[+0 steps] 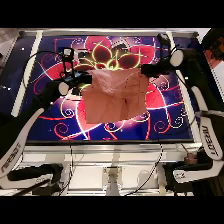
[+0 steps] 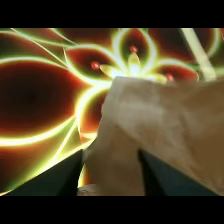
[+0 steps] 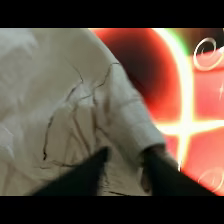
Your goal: Fold the clothes and pants, and hang the long-sleeved shirts on hangers.
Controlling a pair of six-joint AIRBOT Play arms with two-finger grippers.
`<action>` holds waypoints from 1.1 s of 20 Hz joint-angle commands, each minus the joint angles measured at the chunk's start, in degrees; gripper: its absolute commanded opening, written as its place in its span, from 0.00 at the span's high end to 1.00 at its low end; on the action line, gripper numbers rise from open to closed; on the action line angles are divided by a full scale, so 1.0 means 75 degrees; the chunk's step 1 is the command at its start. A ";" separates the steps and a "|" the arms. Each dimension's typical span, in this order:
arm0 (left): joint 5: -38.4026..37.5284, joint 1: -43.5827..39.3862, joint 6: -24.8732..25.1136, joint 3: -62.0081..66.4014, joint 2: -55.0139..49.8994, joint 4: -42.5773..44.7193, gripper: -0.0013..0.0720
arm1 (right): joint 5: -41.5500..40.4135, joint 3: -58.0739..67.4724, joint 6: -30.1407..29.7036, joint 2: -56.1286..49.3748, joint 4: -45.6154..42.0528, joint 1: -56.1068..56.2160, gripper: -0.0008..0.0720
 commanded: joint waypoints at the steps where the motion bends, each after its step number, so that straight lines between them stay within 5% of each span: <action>1: 0.2279 -0.0003 -0.0833 0.0006 -0.0571 0.0067 0.39 | -0.1961 0.0012 0.0076 -0.0656 -0.0213 -0.0111 0.26; 7: 0.2617 -0.0061 -0.1087 0.0006 0.0169 0.0067 0.40 | -0.2833 0.0676 0.0070 -0.0647 -0.0219 -0.0277 0.26; 8: 0.2565 -0.0117 -0.1352 0.0003 0.0402 0.0067 0.47 | -0.2763 0.0845 0.0070 -0.0647 -0.0216 -0.0274 0.32; 9: 0.2404 -0.0157 -0.1518 0.0003 0.0667 0.0067 0.65 | -0.2643 0.1011 0.0070 -0.0644 -0.0213 -0.0274 0.55; 10: 0.2072 -0.0169 -0.1542 0.0003 0.0930 0.0070 0.89 | -0.2390 0.1201 0.0064 -0.0632 -0.0213 -0.0274 0.96; 11: 0.1594 -0.0172 -0.1536 0.0003 0.1215 0.0070 0.97 | -0.2107 0.1381 0.0067 -0.0629 -0.0207 -0.0283 0.95; 14: -0.0431 -0.0070 -0.1524 -0.0023 0.1976 0.0189 0.97 | -0.0609 0.1731 0.0082 -0.0527 0.0166 -0.0420 0.95; 18: -0.1973 -0.0041 -0.1684 -0.0968 0.3124 0.0466 0.97 | -0.0370 0.0574 0.0026 0.0175 0.1687 -0.0769 0.95; 22: -0.2311 -0.0050 -0.3395 -0.2760 0.4733 0.0460 0.97 | -0.0883 -0.1845 -0.0306 0.1740 0.2634 -0.0790 0.95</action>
